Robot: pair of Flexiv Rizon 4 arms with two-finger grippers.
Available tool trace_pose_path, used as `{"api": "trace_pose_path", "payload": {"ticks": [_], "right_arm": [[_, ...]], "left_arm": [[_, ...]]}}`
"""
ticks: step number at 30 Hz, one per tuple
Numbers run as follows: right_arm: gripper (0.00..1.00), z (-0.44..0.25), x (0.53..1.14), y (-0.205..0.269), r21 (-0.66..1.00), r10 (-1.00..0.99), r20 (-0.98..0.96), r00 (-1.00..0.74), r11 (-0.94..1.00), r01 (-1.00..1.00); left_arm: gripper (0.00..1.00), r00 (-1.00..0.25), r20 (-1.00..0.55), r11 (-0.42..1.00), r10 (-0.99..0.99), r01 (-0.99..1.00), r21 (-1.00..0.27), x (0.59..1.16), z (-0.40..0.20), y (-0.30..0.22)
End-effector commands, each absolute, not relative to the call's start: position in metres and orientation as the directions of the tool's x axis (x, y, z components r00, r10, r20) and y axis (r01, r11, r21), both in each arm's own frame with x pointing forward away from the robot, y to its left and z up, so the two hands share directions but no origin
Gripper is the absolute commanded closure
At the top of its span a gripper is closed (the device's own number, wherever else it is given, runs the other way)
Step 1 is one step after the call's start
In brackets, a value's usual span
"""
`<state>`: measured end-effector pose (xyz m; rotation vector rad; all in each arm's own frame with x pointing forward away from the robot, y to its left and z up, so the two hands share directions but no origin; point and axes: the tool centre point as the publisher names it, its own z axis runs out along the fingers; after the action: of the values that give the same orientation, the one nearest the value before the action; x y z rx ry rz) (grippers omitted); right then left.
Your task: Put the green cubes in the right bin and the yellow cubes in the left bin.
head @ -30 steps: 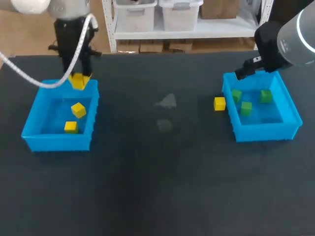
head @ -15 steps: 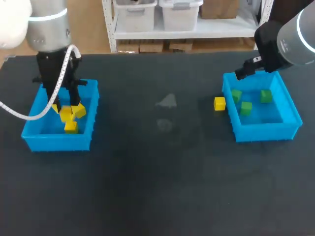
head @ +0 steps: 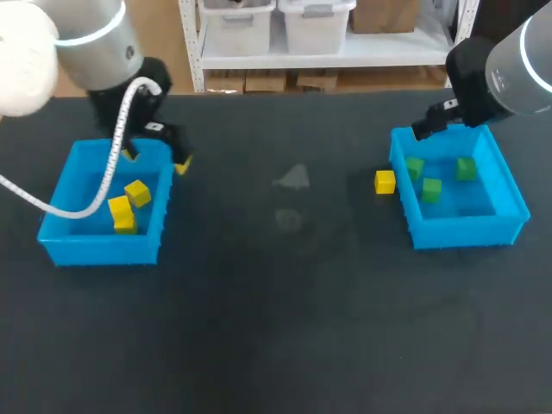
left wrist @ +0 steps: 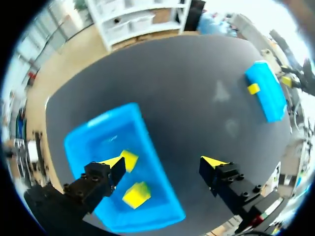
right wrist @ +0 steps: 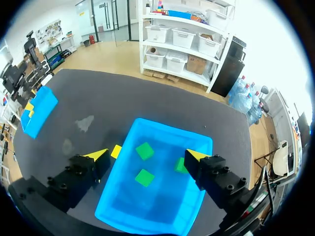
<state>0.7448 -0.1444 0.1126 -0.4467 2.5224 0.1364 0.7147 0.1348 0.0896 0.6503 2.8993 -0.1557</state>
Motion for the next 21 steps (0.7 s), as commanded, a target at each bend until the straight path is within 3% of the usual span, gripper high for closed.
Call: {"api": "trace_pose_path", "payload": {"ticks": [1,10,21], "right_arm": [[0.00,0.112,0.742,-0.144,-0.004,-0.282,-0.560,-0.779,0.941,-0.338],[0.00,0.112,0.742,-0.144,-0.004,-0.282,-0.560,-0.779,0.941,-0.338],[0.00,0.112,0.742,-0.144,-0.004,-0.282,-0.560,-0.779,0.941,-0.338]], "left_arm": [[0.00,-0.845,-0.208,0.853,0.493,0.516,-0.072,0.737,0.089,0.096],[0.00,-0.625,-0.331,0.647,0.707,0.760,-0.054,0.765,0.088,-0.005],[0.00,-0.470,-0.410,0.496,0.782,0.867,-0.050,0.772,0.055,-0.065]]}}
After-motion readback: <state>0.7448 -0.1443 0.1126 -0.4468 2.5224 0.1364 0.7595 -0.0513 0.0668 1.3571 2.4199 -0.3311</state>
